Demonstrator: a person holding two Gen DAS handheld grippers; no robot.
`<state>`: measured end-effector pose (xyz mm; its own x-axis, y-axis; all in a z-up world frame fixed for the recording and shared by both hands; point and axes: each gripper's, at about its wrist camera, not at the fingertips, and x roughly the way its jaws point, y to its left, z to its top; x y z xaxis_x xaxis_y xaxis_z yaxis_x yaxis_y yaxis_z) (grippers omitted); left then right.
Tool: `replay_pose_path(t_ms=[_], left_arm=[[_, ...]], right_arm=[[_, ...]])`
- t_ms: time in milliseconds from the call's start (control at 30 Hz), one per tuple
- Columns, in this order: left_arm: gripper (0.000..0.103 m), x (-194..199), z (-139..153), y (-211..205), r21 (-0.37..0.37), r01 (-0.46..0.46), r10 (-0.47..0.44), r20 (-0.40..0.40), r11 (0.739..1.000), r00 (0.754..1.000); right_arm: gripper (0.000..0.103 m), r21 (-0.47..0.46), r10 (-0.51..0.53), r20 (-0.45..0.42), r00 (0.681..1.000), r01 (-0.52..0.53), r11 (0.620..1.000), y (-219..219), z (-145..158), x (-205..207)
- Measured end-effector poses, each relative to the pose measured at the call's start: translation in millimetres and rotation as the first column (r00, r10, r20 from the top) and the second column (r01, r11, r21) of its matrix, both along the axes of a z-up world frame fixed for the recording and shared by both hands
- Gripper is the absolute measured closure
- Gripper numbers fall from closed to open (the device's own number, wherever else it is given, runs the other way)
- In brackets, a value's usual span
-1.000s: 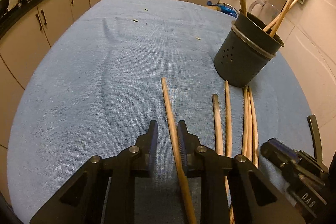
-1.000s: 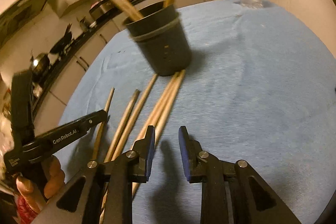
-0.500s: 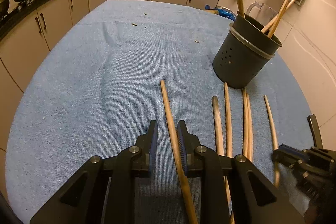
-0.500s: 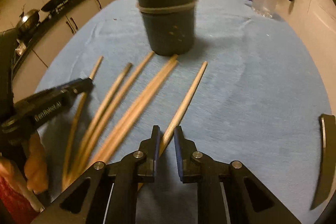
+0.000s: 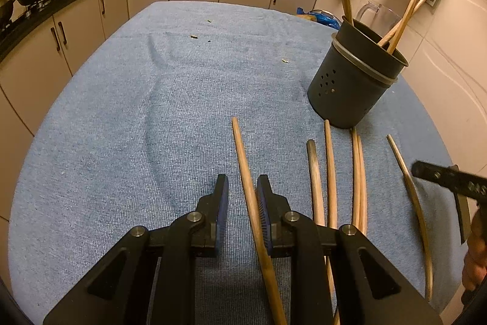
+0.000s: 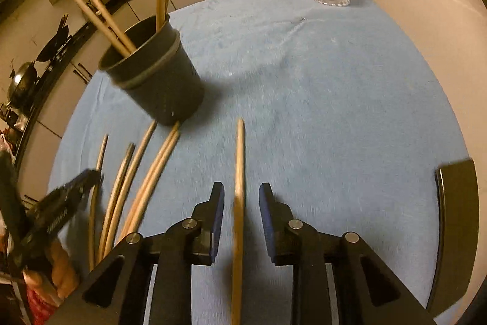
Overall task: Organize utensils
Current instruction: 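Close the left tool on a chopstick while the right tool grasps another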
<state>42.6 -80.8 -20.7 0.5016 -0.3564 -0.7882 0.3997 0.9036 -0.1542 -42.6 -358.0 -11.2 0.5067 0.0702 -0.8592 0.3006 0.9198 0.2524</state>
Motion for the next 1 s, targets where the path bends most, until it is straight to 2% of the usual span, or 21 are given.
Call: replay_pose_path(t_ms=[200, 233, 267, 300, 400, 500, 633, 833, 1000], left_arm=[[0.087, -0.7, 0.7, -0.7, -0.004, 0.007, -0.007, 0.001, 1.0, 1.0], [0.09, -0.8, 0.9, -0.9, -0.006, 0.008, -0.008, 0.001, 1.0, 1.0], [0.095, -0.3, 0.8, -1.0, -0.013, 0.014, -0.014, -0.006, 1.0, 1.0], [0.095, 0.7, 1.1, -0.3, -0.022, 0.02, -0.02, -0.014, 1.0, 1.0], [0.095, 2.2, 2.3, 3.1, -0.054, 0.019, -0.02, -0.023, 0.998, 1.0], [0.096, 0.6, 9.4, 8.6, -0.106, 0.025, -0.026, -0.015, 0.994, 1.0], [0.096, -12.4, 31.6, 14.0, -0.15, 0.039, -0.031, 0.052, 0.988, 0.998], [0.097, -31.5, 66.3, 21.9, -0.179, 0.052, -0.031, 0.114, 0.982, 0.993], [0.097, -46.8, 95.1, 24.8, -0.196, 0.068, -0.034, 0.173, 0.978, 0.984]], right_arm=[[0.076, -0.066, 0.007, -0.052, 0.999, -0.01, 0.998, 5.4, -10.4, 21.3], [0.08, -0.068, 0.007, -0.058, 0.998, -0.011, 0.998, 6.0, -11.0, 20.1], [0.092, -0.059, 0.011, -0.055, 0.998, -0.014, 0.998, 6.8, -10.6, 20.0], [0.095, -0.039, 0.027, -0.055, 0.998, -0.029, 0.999, 8.7, -11.2, 20.1], [0.096, -0.013, 0.028, -0.03, 0.999, -0.029, 1.0, 13.1, -7.6, 14.7], [0.096, 0.016, 0.051, 0.06, 0.997, -0.052, 0.999, 23.2, 10.3, 4.8], [0.096, 0.012, 0.07, 0.177, 0.982, -0.074, 0.997, 36.1, 36.5, -9.9], [0.096, -0.024, 0.109, 0.358, 0.927, -0.107, 0.994, 49.5, 74.3, -35.1], [0.096, -0.027, 0.119, 0.44, 0.89, -0.119, 0.993, 59.8, 88.3, -51.7]])
